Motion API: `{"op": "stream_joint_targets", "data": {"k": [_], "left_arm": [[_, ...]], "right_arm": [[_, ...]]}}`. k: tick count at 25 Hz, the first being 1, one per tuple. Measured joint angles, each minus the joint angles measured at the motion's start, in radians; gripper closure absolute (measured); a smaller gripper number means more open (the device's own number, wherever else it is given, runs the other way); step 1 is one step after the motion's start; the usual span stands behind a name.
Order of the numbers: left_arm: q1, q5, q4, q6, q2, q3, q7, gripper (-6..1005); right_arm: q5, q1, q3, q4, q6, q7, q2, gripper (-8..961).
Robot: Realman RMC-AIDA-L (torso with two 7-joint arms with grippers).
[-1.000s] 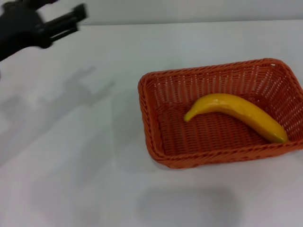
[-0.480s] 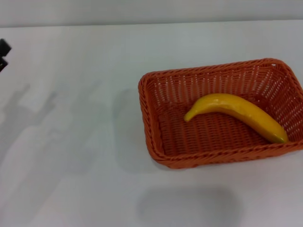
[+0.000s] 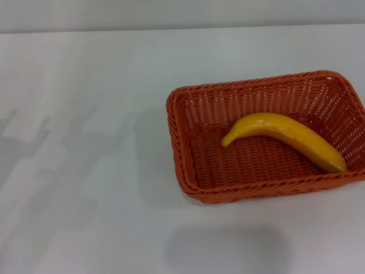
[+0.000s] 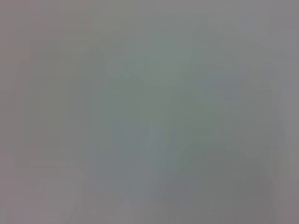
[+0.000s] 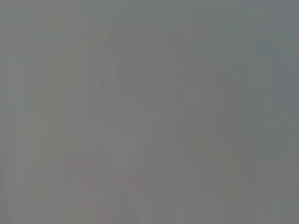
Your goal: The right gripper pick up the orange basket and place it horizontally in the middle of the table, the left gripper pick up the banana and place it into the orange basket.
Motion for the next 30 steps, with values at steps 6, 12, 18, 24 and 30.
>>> {"op": "stream_joint_targets", "data": {"k": [6,12,18,24,30], "left_arm": [[-0.025,-0.058,0.035,-0.015,0.002,-0.005,0.027,193],[-0.025,-0.103,0.043,-0.047,0.005,-0.014,0.033,194],[-0.007,-0.114,0.035,-0.067,0.004,-0.028,0.023,194],[0.041,-0.138,0.038,-0.117,0.002,-0.075,0.032,194],[0.039,-0.14,0.093,-0.146,0.0,-0.077,0.044,195]], "right_arm": [[0.016,0.001,0.005,0.04,0.0,-0.002,0.004,124],[0.049,0.001,0.005,0.094,0.0,-0.064,0.006,124],[0.068,0.004,0.002,0.128,-0.013,-0.085,0.003,124],[0.06,0.001,-0.008,0.122,-0.015,-0.048,-0.008,124],[0.062,-0.016,0.0,0.114,-0.017,-0.051,-0.01,124]]}}
